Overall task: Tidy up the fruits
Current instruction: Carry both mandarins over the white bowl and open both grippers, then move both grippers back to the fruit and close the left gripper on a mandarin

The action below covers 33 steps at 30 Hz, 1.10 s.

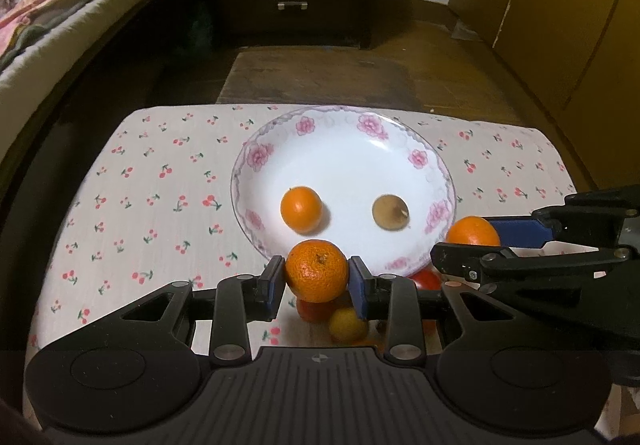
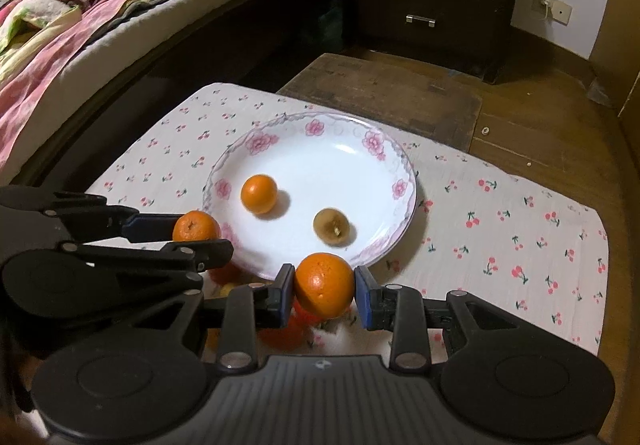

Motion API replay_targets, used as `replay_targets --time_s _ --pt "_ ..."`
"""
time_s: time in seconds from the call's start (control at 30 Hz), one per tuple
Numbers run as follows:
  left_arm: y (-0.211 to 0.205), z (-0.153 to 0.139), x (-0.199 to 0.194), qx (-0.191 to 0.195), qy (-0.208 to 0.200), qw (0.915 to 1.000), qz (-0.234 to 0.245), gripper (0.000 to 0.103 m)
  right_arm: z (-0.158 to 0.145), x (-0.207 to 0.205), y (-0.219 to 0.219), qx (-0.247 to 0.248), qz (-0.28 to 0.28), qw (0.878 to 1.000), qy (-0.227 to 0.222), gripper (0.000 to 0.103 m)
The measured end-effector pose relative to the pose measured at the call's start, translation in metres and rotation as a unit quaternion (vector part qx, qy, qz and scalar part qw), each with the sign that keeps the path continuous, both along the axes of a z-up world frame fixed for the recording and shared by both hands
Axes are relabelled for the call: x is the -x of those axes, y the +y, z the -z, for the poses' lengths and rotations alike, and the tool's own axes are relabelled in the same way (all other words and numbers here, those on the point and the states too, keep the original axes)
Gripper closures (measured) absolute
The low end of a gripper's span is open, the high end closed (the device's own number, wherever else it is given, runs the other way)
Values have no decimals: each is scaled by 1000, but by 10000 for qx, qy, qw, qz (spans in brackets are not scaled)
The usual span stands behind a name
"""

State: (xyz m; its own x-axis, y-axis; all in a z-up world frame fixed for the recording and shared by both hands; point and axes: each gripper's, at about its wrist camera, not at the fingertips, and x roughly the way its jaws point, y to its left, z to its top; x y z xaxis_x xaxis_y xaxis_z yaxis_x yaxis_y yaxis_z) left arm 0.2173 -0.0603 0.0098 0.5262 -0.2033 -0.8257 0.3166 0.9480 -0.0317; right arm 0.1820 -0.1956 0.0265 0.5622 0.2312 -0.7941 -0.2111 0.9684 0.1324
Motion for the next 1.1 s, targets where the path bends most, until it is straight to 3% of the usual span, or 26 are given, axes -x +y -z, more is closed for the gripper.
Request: replay_targets --time_s 0.57,0.73,0.83,1.1 --pt "-8 20 -32 13 231 9996 -132 62 15 -47 -8 -162 99 9998 -65 71" --pt "-17 22 -32 91 246 9997 -1 56 18 -55 -5 -446 -10 9990 -12 71" --pt "-21 21 -29 -37 139 9999 38 54 17 -55 0 -387 -19 9992 -78 71" --pt "-12 14 -28 46 99 9999 -84 50 4 -51 -7 -490 140 9983 -279 71"
